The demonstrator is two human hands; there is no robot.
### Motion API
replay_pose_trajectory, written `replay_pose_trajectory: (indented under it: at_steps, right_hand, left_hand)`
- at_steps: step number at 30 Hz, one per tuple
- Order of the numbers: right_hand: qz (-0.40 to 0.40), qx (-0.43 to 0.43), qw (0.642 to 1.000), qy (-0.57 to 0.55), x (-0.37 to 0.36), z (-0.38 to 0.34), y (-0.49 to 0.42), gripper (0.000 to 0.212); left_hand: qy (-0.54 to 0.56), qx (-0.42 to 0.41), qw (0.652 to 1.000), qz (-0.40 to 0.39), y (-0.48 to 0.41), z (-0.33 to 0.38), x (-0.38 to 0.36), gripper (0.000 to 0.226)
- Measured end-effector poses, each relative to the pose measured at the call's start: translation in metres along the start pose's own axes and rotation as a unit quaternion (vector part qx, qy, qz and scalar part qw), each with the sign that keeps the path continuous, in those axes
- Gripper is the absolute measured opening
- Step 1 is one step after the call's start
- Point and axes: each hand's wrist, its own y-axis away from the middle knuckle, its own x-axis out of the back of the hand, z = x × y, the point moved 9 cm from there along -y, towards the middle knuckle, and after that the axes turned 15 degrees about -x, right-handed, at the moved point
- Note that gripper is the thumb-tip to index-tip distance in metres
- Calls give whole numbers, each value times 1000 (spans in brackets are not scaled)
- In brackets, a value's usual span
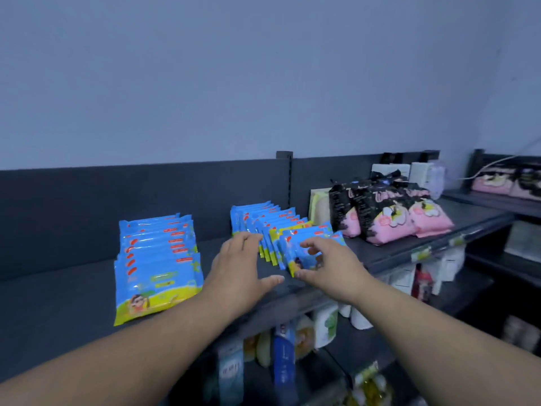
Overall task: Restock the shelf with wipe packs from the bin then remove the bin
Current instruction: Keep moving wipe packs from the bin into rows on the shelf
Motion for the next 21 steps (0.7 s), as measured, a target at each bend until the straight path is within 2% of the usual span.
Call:
replay_pose_trajectory:
  at_steps: [5, 12, 17, 21]
  right_hand:
    - [44, -72, 991, 107, 66, 121, 31, 59]
    - [92, -170, 957, 218, 145, 288, 78, 62]
    - [91, -231, 937, 247, 160, 386, 108, 62]
    - [54, -291, 926, 235, 141, 456, 128, 62]
  left_hand:
    - [-3, -68, 997, -42, -35, 106, -77, 81]
    - [7, -115, 990, -81, -70, 254, -189, 74]
    - [12, -119, 985, -123, -76, 317, -266, 69]
    - [30, -121, 980, -155, -61, 341, -327, 79]
